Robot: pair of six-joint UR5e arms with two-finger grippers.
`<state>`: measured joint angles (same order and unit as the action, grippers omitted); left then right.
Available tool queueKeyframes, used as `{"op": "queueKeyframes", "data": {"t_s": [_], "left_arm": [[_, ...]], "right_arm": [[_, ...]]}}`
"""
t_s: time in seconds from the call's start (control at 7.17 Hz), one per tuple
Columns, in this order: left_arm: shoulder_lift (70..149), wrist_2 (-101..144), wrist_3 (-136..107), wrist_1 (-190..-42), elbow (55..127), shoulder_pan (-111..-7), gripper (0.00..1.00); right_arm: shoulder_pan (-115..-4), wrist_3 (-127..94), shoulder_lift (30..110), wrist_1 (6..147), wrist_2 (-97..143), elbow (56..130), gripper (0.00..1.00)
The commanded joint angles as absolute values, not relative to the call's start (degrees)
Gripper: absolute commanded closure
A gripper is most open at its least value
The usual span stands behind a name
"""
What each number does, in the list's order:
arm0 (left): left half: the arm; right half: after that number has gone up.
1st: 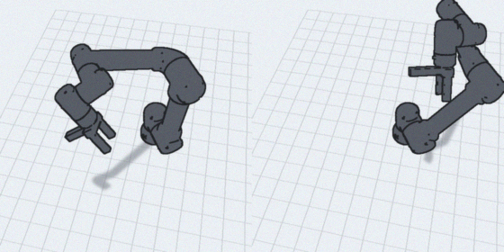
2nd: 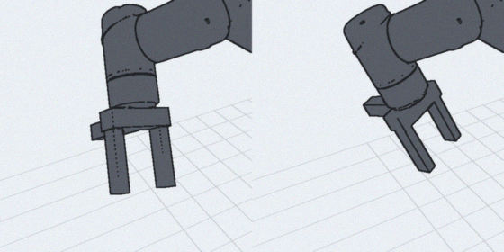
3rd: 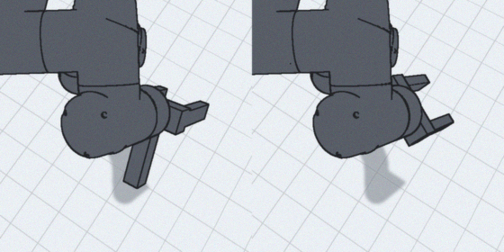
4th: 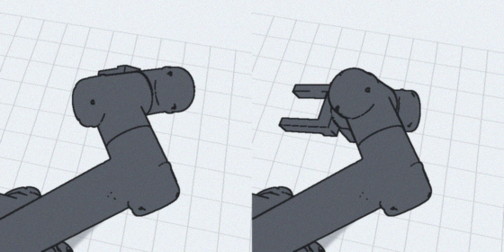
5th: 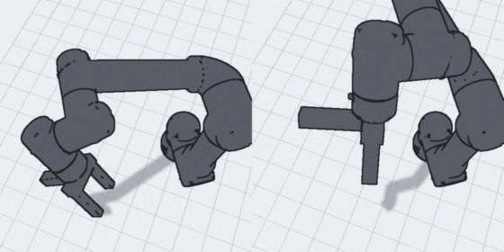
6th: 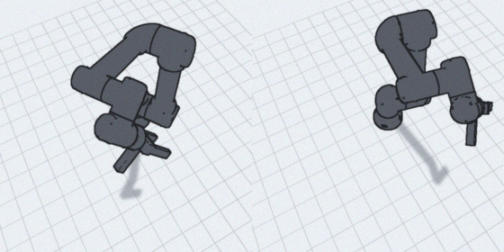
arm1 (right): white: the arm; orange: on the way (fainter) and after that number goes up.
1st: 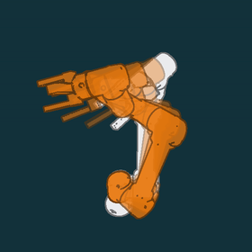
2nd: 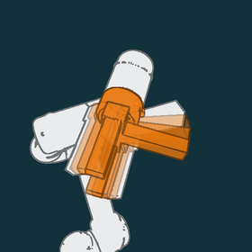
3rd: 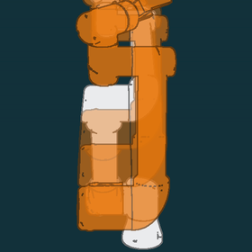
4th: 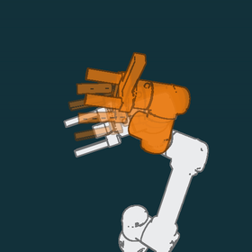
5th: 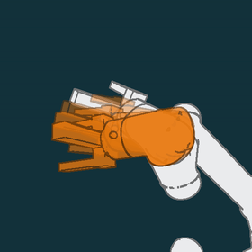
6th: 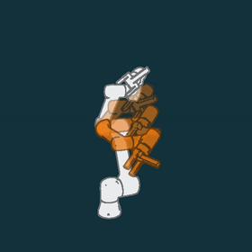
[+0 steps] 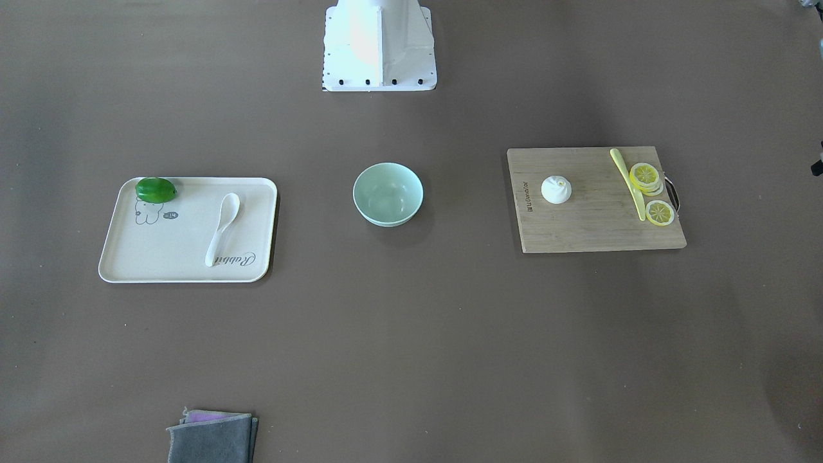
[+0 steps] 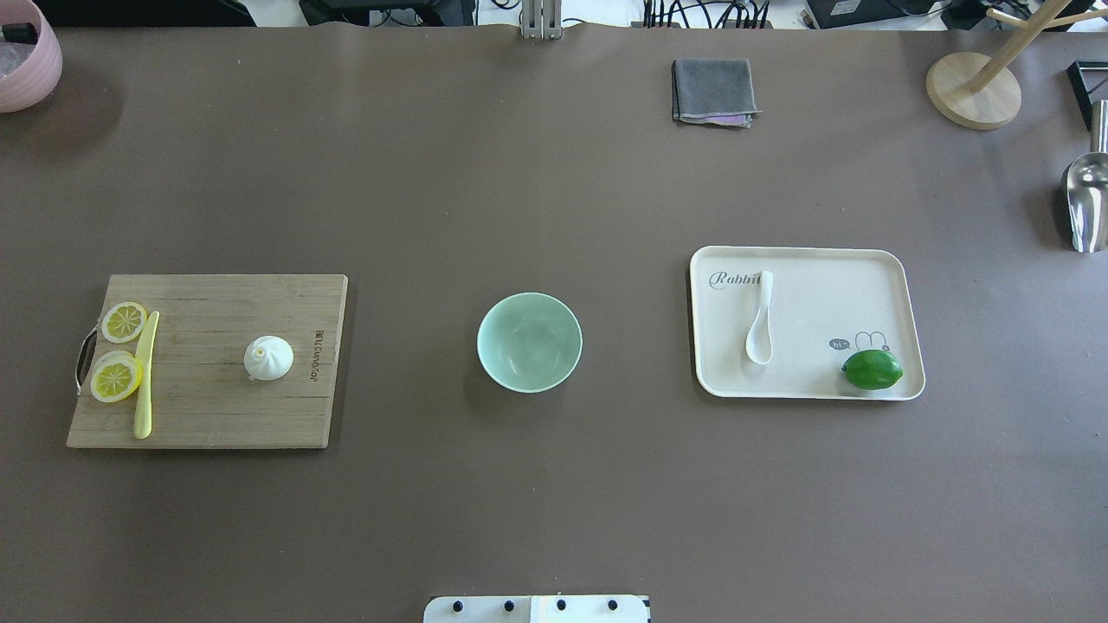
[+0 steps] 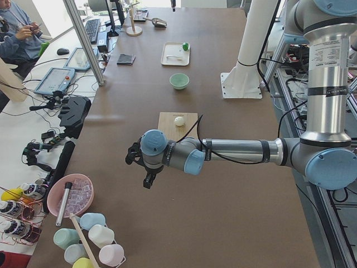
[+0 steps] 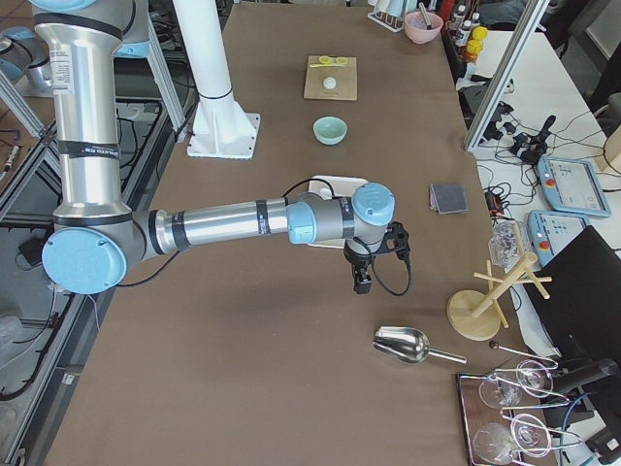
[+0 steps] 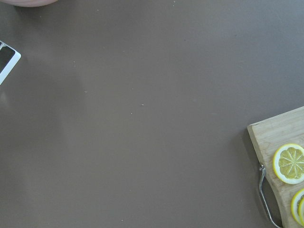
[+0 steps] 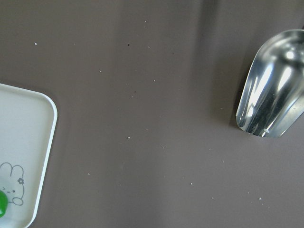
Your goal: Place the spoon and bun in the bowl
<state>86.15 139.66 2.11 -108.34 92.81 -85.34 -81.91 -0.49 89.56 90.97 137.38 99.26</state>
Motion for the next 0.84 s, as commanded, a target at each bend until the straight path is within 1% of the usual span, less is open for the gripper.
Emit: {"op": "queueKeyframes", "data": {"t_s": [0.0, 0.28, 0.56, 0.7], "left_arm": [[86.31, 139.66, 2.2, -108.37, 92.9, -85.08, 0.02], [86.66, 139.66, 2.11, -108.37, 93.07, -83.76, 0.02], [87.1, 139.66, 2.02, -108.46, 93.16, -83.76, 0.02], [87.97, 139.48, 1.93, -108.2, 93.34, -83.76, 0.02]], "right_arm": [[-81.91, -0.27, 89.56, 90.97, 137.29, 99.32, 0.0], [-81.91, -0.26, 89.82, 90.18, 135.44, 99.75, 0.0], [-81.91, -0.79, 90.44, 84.49, 134.04, 98.09, 0.0], [-81.91, -1.05, 90.35, 84.2, 134.12, 98.0, 0.0]]}}
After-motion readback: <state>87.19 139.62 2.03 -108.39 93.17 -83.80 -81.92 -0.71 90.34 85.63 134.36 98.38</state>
